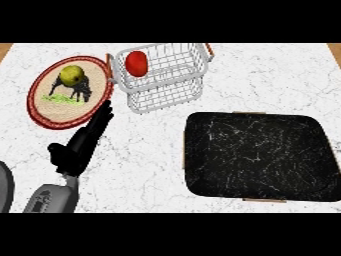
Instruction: Pick the tomato from the tray and place it in the tiered basket
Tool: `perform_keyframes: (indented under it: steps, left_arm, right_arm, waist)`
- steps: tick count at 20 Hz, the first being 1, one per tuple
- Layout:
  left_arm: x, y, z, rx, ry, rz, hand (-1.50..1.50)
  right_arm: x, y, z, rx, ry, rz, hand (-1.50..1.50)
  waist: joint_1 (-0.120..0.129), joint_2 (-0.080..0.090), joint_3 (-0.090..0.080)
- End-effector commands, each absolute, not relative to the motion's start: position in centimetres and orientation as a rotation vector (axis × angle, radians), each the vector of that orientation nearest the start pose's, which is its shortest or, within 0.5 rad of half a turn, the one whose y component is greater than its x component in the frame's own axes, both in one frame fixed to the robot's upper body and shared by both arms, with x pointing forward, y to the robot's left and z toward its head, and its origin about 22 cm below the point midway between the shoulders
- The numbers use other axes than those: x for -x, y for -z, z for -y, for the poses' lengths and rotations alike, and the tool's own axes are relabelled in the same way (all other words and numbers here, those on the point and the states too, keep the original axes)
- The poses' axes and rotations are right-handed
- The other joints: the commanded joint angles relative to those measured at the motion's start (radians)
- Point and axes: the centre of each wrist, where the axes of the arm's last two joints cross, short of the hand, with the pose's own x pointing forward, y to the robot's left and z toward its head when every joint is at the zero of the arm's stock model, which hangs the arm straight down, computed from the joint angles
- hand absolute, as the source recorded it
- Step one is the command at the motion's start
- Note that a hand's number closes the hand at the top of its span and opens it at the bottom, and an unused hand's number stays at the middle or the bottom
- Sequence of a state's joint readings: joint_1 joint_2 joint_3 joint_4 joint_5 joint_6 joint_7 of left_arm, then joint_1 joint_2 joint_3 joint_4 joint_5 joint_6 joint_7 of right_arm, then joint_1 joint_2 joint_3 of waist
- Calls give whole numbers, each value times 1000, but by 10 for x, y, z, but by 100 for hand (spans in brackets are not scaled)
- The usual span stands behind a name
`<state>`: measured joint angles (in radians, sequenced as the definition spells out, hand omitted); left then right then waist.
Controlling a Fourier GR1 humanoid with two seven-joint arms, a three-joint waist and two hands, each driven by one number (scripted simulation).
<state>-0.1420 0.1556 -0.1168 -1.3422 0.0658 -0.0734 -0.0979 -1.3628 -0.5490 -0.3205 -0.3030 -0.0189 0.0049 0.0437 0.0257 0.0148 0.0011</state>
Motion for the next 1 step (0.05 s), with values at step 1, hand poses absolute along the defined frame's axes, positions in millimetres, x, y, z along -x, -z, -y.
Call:
perform_keyframes:
  steps: [1]
  left_arm:
    - [-266, 22, -228, 91, 262, 1548, 0]
  right_arm:
    - [-448, -263, 376, 222, 2, 1690, -150]
  waist:
    - [9, 3, 0]
